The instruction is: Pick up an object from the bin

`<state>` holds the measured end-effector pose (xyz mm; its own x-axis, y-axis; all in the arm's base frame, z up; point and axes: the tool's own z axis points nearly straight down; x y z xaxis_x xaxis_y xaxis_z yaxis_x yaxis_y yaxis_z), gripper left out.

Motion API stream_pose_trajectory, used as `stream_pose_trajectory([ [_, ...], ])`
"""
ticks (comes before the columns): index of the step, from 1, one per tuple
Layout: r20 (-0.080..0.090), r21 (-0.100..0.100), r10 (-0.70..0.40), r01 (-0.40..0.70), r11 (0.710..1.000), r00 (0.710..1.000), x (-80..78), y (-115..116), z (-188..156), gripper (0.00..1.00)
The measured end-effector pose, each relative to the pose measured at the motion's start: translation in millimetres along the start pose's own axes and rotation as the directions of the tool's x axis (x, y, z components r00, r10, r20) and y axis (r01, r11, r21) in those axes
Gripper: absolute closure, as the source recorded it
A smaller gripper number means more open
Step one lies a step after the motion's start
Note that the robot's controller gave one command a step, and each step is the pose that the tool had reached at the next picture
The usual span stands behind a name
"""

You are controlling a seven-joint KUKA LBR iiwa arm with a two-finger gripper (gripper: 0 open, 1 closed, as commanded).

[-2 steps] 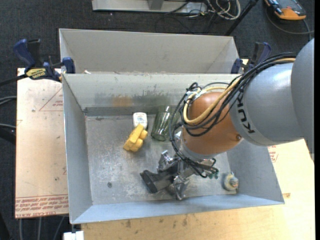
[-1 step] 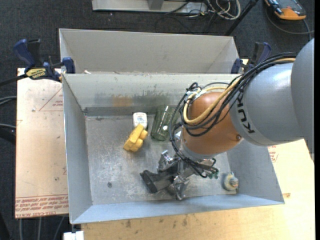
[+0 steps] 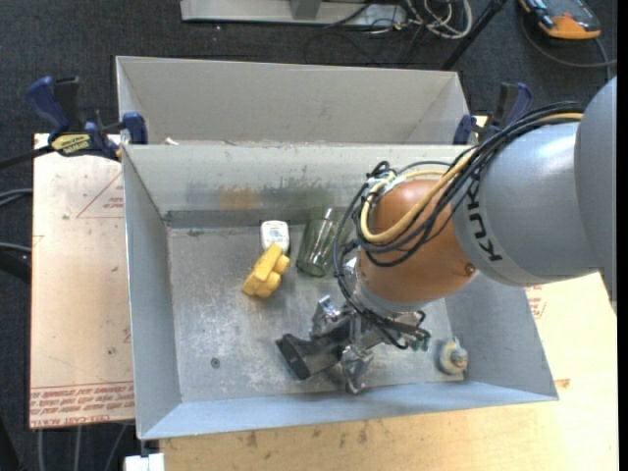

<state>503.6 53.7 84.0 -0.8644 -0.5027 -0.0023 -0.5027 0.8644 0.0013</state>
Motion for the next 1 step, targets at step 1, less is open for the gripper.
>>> stream_pose_trajectory([
  [1,-0.003,-0.001,0.001,-0.001,1.0,1.0,0.6,0.5,-5.7,1.0],
])
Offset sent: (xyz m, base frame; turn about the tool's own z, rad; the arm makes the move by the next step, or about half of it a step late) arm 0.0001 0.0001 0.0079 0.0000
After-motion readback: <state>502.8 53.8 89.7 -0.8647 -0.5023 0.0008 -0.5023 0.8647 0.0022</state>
